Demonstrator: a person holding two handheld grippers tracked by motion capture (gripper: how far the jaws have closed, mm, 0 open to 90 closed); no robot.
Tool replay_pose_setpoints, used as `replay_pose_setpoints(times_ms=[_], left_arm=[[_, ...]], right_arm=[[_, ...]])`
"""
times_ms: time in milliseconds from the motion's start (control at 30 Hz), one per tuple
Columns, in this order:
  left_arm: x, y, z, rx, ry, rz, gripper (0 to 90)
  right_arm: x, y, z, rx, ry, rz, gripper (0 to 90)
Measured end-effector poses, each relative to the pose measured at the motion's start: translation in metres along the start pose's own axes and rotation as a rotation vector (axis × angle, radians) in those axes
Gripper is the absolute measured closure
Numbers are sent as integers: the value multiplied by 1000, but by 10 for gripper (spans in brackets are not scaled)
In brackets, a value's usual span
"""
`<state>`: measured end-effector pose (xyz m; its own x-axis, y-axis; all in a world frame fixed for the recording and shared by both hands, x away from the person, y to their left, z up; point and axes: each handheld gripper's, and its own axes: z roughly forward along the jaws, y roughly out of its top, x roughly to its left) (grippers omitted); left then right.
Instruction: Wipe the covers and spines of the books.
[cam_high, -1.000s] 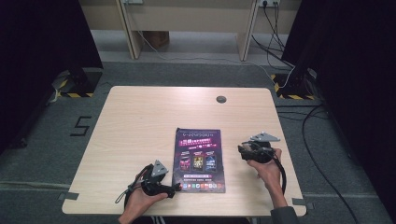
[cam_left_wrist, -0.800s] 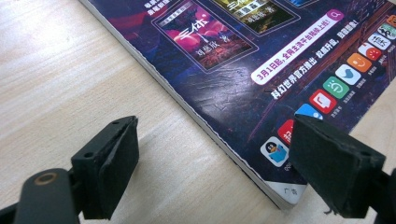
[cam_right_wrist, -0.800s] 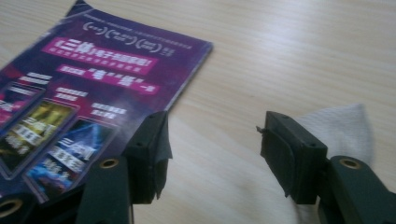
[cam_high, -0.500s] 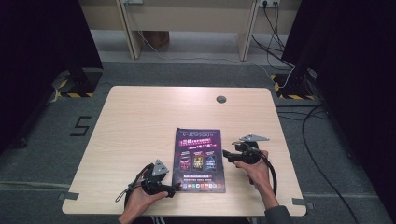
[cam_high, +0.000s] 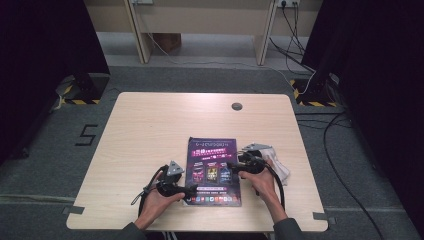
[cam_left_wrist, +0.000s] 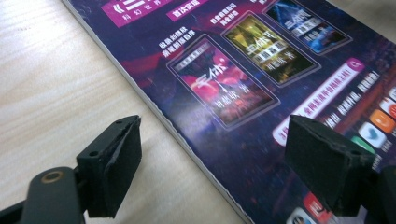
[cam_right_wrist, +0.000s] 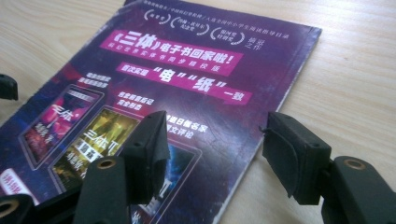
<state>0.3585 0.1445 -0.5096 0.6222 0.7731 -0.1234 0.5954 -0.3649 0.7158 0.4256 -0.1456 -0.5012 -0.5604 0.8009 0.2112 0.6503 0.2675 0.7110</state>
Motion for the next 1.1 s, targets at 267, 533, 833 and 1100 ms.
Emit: replay_pose_setpoints(times_ms=[267, 533, 833, 1100], left_arm=[[1, 6, 10, 15, -5, 0, 183], [-1, 9, 12, 20, -9, 23, 170], [-12, -2, 0, 36, -12, 80, 165], [-19, -14, -12, 47, -56, 89, 198]], right_arm=[[0, 3, 13, 21, -50, -5, 404], [5, -1, 12, 8, -63, 16, 406], [14, -13, 2, -6, -30, 87, 412], [22, -28, -13, 12, -6, 78, 438]])
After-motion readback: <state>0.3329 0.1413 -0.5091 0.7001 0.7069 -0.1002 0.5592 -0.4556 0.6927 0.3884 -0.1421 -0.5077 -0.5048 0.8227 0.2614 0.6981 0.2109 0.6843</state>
